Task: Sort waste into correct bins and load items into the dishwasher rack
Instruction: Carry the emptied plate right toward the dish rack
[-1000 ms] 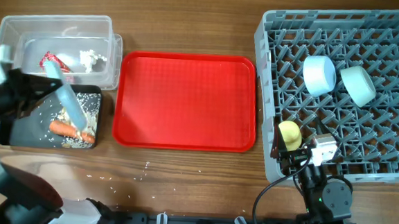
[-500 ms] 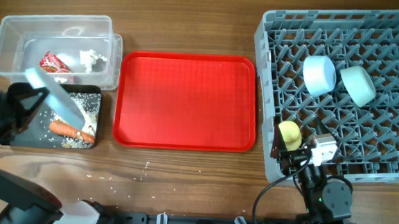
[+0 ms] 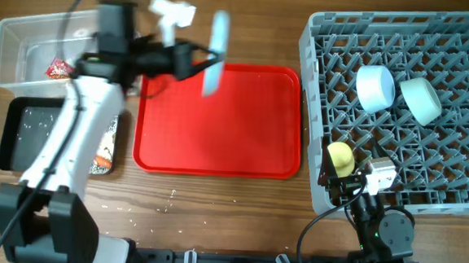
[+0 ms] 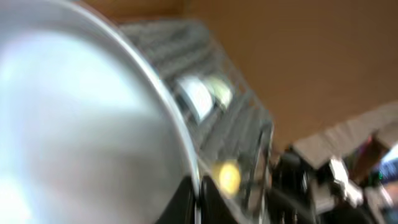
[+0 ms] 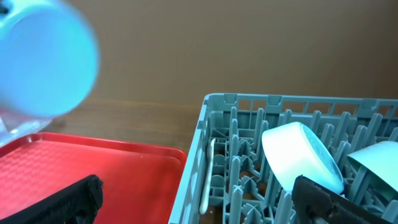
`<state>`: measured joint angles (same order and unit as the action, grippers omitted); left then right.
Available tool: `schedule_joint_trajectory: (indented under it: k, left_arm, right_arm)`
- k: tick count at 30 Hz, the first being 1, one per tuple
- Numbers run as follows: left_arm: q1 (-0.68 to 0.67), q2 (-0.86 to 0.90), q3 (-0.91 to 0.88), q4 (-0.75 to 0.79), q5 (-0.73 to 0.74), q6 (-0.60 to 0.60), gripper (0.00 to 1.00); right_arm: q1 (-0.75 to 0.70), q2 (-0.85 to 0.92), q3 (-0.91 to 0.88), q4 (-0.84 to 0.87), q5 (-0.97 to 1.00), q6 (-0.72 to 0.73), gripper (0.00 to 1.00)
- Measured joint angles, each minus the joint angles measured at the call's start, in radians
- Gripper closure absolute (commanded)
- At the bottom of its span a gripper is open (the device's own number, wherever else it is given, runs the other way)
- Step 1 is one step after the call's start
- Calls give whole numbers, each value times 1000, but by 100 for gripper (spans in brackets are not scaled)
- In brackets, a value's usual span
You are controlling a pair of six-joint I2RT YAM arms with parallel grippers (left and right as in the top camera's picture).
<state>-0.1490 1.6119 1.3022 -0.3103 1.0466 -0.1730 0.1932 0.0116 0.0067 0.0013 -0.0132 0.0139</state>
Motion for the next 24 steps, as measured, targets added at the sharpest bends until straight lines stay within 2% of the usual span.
schedule_joint_trajectory:
  k: [3, 5, 7, 11, 16, 20, 21, 22, 23, 24]
  left_arm:
    - [-158, 38, 6, 516, -83, -270, 91]
    - [-246, 68, 9, 708, -151, -445, 96]
    - [-309, 103, 9, 803, -227, -583, 96]
    - [-426, 204, 9, 820, -407, -823, 94]
    - [-502, 305, 9, 829, -487, -975, 90]
    - [-504, 341, 9, 861, -546, -1082, 91]
    - [-504, 341, 9, 861, -559, -1097, 88]
    - [-504, 341, 9, 864, -571, -1105, 72]
    - [-505, 341, 9, 865, -592, -1116, 20]
    - [-505, 341, 9, 866, -602, -1118, 1]
  right_arm:
    - [0, 0, 0, 0, 0, 0, 0]
    - [0, 0, 0, 0, 0, 0, 0]
    - [0, 0, 0, 1, 0, 0, 0]
    - [0, 0, 0, 1, 0, 0, 0]
    - [0, 0, 0, 1, 0, 0, 0]
    - [0, 0, 0, 0, 0, 0, 0]
    - [0, 0, 0, 0, 0, 0, 0]
    - [0, 0, 0, 0, 0, 0, 0]
    - [0, 0, 0, 0, 0, 0, 0]
    - [0, 0, 0, 0, 0, 0, 0]
